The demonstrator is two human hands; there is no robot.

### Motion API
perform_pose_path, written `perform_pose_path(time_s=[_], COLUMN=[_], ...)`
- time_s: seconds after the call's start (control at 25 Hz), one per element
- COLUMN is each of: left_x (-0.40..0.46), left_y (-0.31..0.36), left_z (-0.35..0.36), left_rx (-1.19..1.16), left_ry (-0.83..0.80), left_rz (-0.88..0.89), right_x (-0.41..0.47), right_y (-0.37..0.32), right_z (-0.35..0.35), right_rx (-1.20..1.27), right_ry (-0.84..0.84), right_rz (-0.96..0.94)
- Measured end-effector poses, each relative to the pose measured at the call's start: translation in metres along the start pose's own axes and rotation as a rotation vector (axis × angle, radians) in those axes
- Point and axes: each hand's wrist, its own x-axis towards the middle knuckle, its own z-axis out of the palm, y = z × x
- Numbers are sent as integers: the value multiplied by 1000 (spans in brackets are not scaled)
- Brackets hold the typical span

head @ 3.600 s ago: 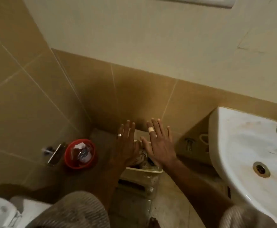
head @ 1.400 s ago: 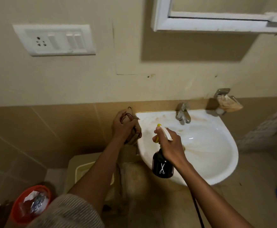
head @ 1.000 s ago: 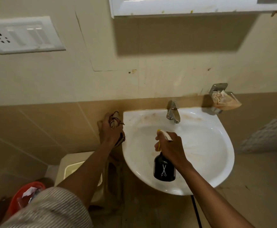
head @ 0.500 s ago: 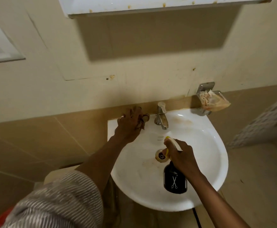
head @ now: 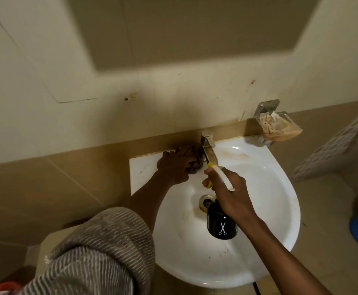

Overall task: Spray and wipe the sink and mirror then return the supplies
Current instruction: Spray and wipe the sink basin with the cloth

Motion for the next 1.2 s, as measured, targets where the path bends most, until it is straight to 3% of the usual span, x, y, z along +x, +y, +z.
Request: perform_pose_path(time_s=[0.32,0.56,0.8,0.92,1.08,1.2], left_x=[-54,-104,-168,-214,-244,-257], left_y=[-66,-84,-50,-12,49,93], left_z=[-13,-3,25,47,60,60], left_rx=[59,-190,-479,-612,-579,-521], left_ry=[-187,-51,24,157,206,263], left_rz=[-89,-243,-426,-558,-676,-628], right_x=[-3,-12,-25,-31,-34,-30], right_y=[-16,-24,-26,-32,-45,-55], right_z=[22,32,35,38,40,36], right_rx=[-10,30,57,81,114,123], right_ry=[-21,-55,-99,-95,-89,-96], right_rz=[-23,-89,-97,-100,-134,-142])
